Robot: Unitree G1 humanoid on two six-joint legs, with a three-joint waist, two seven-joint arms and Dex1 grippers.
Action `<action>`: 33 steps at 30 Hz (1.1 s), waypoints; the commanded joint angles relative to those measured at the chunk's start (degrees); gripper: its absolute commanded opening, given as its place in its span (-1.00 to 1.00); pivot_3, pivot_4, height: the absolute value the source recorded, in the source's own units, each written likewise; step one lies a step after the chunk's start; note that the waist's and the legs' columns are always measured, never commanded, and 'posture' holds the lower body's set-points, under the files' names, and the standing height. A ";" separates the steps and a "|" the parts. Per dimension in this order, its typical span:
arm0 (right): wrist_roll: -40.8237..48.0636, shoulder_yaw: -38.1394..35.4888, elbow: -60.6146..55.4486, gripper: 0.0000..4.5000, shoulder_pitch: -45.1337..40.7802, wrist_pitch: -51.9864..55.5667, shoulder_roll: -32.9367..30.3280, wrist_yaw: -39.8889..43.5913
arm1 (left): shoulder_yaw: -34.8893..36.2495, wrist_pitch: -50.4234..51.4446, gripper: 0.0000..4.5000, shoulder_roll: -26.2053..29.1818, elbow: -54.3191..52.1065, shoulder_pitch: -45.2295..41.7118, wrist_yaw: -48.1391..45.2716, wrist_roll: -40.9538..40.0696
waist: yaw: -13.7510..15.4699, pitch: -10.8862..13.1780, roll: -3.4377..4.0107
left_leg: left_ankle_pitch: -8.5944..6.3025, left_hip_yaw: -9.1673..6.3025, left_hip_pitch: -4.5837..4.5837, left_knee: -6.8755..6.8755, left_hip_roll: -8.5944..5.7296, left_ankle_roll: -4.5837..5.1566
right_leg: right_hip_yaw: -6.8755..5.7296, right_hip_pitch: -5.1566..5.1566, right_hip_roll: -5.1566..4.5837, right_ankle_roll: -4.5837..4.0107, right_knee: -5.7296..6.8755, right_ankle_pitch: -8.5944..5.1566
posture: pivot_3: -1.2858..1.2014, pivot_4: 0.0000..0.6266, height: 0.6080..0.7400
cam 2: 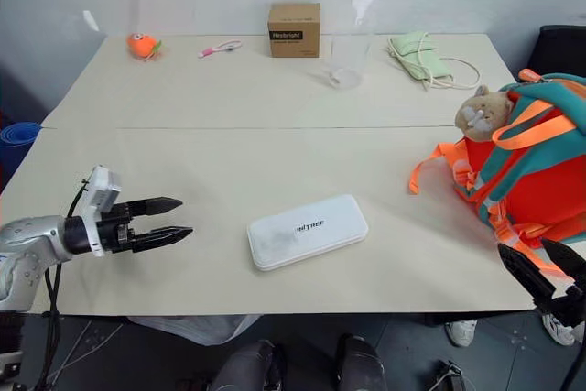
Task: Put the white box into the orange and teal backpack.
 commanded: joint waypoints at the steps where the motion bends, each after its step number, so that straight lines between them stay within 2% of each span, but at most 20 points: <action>1: 1.37 0.17 -1.33 1.00 -0.28 -0.23 -0.08 -0.64 | 0.98 -1.18 0.99 0.10 -1.36 0.84 0.19 -0.43 | -0.02 0.01 0.02 | 0.00 0.01 0.00 -0.01 0.00 0.00 | 0.01 -0.01 0.00 0.00 0.01 0.00 | 0.03 -0.52 1.00; 5: 0.59 1.79 -1.97 1.00 -0.12 -0.83 -0.32 -0.55 | 0.73 0.49 0.99 0.44 -1.85 1.37 0.78 -0.80 | 0.07 0.01 0.01 | 0.21 0.16 0.03 -0.04 0.04 -0.23 | 0.06 -0.05 0.08 -0.01 0.02 -0.01 | 0.03 -0.52 1.00; 14: -0.44 2.19 0.31 1.00 -1.62 -1.31 -2.10 -0.51 | 1.80 -2.99 0.99 0.76 1.45 2.47 -0.49 0.08 | 0.10 0.01 0.01 | 0.05 0.32 0.02 0.01 0.03 -0.19 | 0.18 -0.08 0.07 0.00 0.00 0.00 | 0.03 -0.52 1.00; 20: -1.18 5.18 -1.42 1.00 -4.24 -1.17 -2.17 -1.85 | 2.20 -4.34 0.99 1.04 0.96 3.57 -0.85 -0.24 | 0.05 0.01 0.01 | 0.04 0.41 0.02 0.02 0.04 -0.13 | 0.22 -0.14 0.05 0.00 0.00 0.00 | 0.03 -0.52 1.00; 21: -1.42 6.27 -2.13 1.00 -4.77 -1.27 -2.33 -1.74 | 1.96 -4.80 0.91 1.18 0.41 3.95 -1.65 -0.39 | 0.03 0.01 0.01 | 0.03 0.44 0.02 0.03 0.04 -0.14 | 0.25 -0.16 0.04 0.00 0.02 0.00 | 0.03 -0.52 1.00; 24: -3.66 12.86 -4.94 0.72 -7.34 -1.51 -3.29 -1.02 | -1.10 -7.19 0.58 2.19 -3.67 7.51 -5.39 0.76 | -0.27 0.00 0.01 | 0.05 0.62 0.02 0.00 0.08 -0.12 | 0.36 -0.33 0.06 0.00 0.10 0.00 | 0.03 -0.52 1.00; 28: -9.25 23.61 -5.31 0.11 -13.16 -2.11 -5.25 -0.79 | -6.34 -11.53 0.03 2.11 -6.23 8.87 -6.02 4.93 | -0.18 0.00 0.00 | 0.05 1.04 0.00 0.03 0.08 -0.10 | 0.69 -0.66 0.05 0.00 0.33 0.00 | 0.03 -0.52 1.00; 33: -15.25 33.48 -1.47 -0.67 -21.20 -4.31 -5.82 1.03 | -11.93 -13.87 -0.68 -1.21 -6.09 4.53 -6.34 6.15 | 0.27 0.01 -0.02 | 0.09 1.16 -0.03 0.16 0.09 -0.01 | 0.84 -0.77 0.06 -0.02 0.44 0.02 | 0.03 -0.52 1.00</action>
